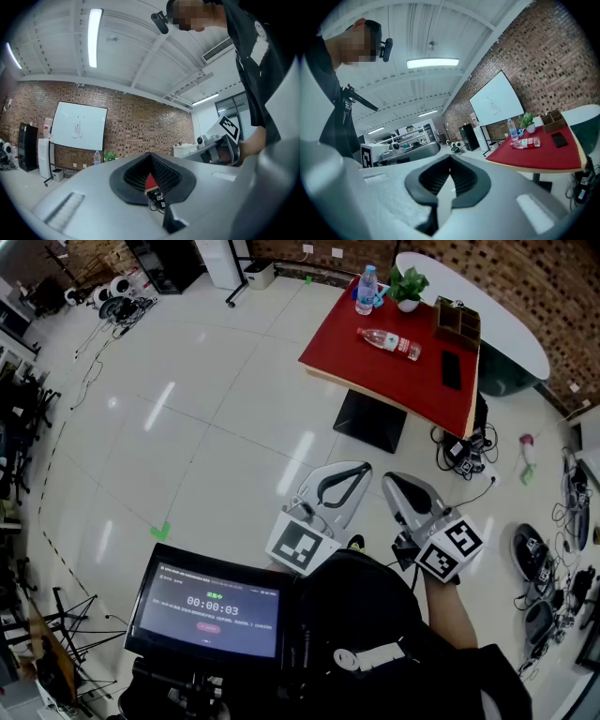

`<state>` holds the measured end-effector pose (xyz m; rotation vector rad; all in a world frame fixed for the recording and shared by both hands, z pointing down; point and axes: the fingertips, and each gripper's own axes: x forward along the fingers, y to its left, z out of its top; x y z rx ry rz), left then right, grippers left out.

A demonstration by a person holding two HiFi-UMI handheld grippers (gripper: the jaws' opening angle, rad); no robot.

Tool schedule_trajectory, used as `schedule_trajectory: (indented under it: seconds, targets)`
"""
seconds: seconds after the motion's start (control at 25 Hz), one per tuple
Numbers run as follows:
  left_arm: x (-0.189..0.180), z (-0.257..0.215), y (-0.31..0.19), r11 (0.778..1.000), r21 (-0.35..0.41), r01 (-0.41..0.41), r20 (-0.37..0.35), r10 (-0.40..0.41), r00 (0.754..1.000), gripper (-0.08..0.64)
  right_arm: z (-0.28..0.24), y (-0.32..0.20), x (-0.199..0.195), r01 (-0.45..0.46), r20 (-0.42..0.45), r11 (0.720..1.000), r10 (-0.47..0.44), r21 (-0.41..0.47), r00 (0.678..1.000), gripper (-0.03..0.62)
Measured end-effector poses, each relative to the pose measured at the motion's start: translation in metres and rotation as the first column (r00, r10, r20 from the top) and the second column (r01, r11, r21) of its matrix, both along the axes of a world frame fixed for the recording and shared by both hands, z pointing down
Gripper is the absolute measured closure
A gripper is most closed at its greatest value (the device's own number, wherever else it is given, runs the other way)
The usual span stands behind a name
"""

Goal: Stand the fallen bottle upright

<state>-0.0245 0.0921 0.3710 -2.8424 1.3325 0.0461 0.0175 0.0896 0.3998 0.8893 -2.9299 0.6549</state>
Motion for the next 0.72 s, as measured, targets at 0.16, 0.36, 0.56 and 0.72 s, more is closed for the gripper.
schedule_trajectory:
  seconds: [0.16,0.36,0.56,0.72]
  targets:
    - [-0.015,0.001,0.0,0.999,0.051,-0.006,-0.017,0.006,1.0,0.56,0.004,-0.004,-0.011,-0.017,0.012,1.0,0.016,0.017,1.0,0.589]
    - [-0.028,0.013,0.001,1.0,0.025,0.007,-0.004,-0.006,1.0,0.56,0.0,-0.002,-0.023,0.023,0.097,1.0,-0.024,0.012,0.995,0.589]
    - [-0.024,0.016,-0.016,1.0,0.012,0.018,-0.019,-0.018,1.0,0.56,0.002,-0.02,-0.019,0.057,0.141,0.998,-0.056,-0.002,0.988,0.588]
    - [-0.01,0.024,-0.053,0.998,0.037,0.047,0.062,-0.049,0.997,0.56,0.017,-0.058,-0.011,0.144,0.09,0.99,-0.144,0.007,0.985,0.589]
